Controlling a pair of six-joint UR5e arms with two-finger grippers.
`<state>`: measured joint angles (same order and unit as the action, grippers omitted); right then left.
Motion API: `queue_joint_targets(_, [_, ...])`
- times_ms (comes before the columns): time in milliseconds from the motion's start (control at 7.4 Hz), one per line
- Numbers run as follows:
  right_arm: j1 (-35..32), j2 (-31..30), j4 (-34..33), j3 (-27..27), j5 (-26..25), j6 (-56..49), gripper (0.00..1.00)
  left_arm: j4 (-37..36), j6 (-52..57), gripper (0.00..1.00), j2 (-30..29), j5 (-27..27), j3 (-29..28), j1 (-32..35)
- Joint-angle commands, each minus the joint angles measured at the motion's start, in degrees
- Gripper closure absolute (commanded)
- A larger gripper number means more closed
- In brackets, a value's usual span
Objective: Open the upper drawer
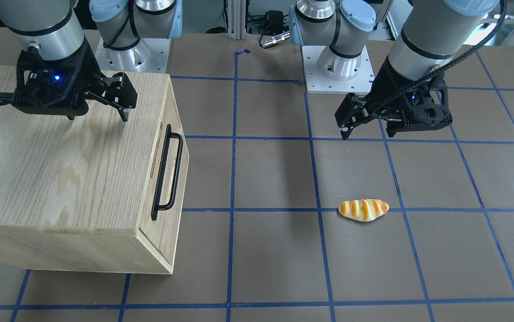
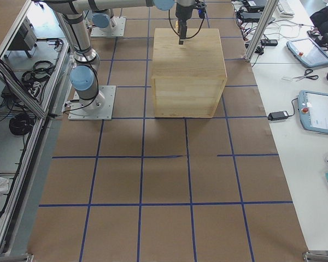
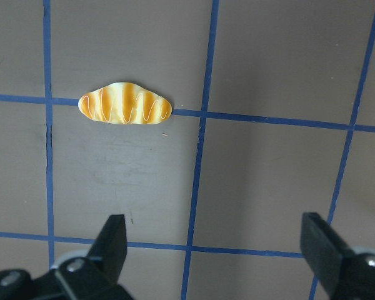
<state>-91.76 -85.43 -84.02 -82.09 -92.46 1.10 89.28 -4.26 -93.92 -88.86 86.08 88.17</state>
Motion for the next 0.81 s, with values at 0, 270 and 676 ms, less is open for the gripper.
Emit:
queue_joint_targets(0, [0.0, 0.0, 0.0, 0.0, 0.0, -0.04, 0.0, 0.19, -0.49, 0.0, 0.31, 0.09, -0.29, 0.42])
queue_joint_targets(270, [0.0, 0.0, 0.0, -0.09, 0.0, 0.05, 0.0, -0.86, -0.49, 0.0, -0.39, -0.08, -0.65, -0.28])
queue_joint_targets(676, [0.0, 0.0, 0.0, 0.0, 0.0, -0.04, 0.0, -0.86, -0.4, 0.0, 0.31, 0.18, -0.65, -0.63])
